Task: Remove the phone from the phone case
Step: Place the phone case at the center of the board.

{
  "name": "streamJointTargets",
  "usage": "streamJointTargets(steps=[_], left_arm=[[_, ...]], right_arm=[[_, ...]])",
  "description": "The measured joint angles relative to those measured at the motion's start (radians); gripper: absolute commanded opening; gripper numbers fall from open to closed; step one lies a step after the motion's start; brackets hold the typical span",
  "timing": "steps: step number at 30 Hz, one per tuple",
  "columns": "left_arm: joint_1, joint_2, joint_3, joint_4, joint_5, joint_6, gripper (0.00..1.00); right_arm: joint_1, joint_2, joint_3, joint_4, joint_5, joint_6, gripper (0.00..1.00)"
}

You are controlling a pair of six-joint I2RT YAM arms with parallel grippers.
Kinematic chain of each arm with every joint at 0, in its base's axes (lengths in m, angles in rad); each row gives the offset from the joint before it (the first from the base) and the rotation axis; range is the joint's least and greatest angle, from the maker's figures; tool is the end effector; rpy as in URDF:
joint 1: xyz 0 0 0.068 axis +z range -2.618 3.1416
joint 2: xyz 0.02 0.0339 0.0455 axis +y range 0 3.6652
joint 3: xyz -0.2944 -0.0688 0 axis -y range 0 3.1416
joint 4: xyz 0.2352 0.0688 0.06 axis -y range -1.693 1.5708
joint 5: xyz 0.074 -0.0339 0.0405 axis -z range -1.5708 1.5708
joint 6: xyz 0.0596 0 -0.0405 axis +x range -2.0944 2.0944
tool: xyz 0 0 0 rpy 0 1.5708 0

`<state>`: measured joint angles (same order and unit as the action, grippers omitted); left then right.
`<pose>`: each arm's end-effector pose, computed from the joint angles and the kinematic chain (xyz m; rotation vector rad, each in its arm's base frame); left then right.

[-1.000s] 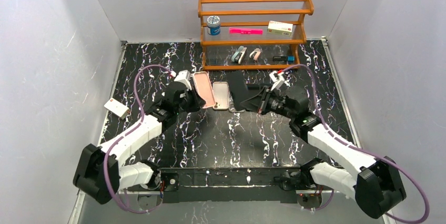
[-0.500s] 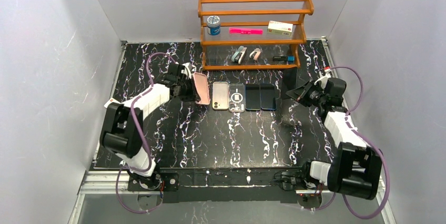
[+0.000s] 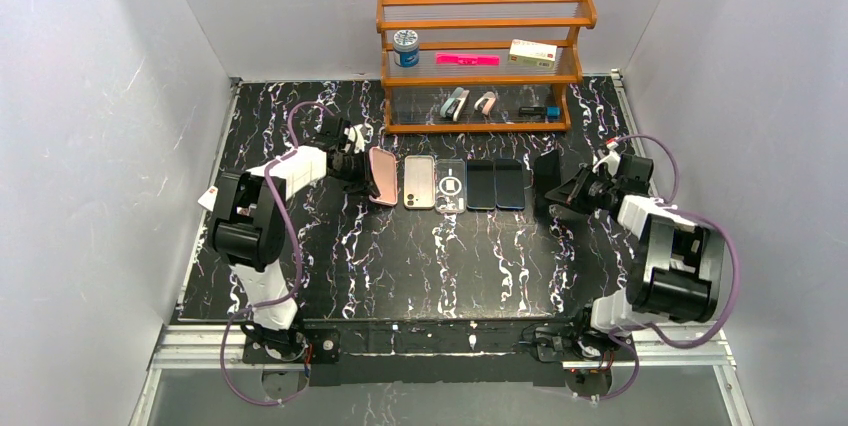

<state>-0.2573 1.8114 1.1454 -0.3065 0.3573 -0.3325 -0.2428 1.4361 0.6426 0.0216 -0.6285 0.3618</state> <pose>0.3673 -0.1182 0.1940 0.0468 2.5933 -0.6796 0.2761 -0.0323 0.1944 0.3780 2.2568 0.7924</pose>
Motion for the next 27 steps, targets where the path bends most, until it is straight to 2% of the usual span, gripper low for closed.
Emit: streamJointTargets(steps=[8, 15, 17, 19, 21, 24, 27], left_arm=[[0.018, 0.036, 0.01, 0.006, 0.053, 0.011, 0.04], [0.028, 0.067, 0.018, 0.008, 0.091, 0.012, 0.11], [0.028, 0.072, 0.023, 0.008, 0.096, 0.012, 0.16], [0.028, 0.076, 0.024, 0.008, 0.096, 0.012, 0.23], [0.026, 0.083, 0.024, 0.012, 0.086, 0.011, 0.32], [0.011, 0.084, 0.028, 0.019, 0.074, 0.005, 0.45], [-0.018, 0.078, 0.034, 0.023, 0.057, -0.003, 0.59]], right_arm=[[0.0, 0.153, 0.015, 0.043, -0.088, -0.035, 0.01], [0.006, 0.235, 0.047, 0.074, -0.159, -0.061, 0.09], [0.008, 0.243, 0.05, 0.075, -0.165, -0.07, 0.13], [0.009, 0.243, 0.05, 0.074, -0.167, -0.077, 0.22], [0.01, 0.243, 0.051, 0.068, -0.166, -0.079, 0.3], [0.013, 0.243, 0.052, 0.038, -0.146, -0.082, 0.35], [0.017, 0.242, 0.052, 0.014, -0.122, -0.084, 0.45]])
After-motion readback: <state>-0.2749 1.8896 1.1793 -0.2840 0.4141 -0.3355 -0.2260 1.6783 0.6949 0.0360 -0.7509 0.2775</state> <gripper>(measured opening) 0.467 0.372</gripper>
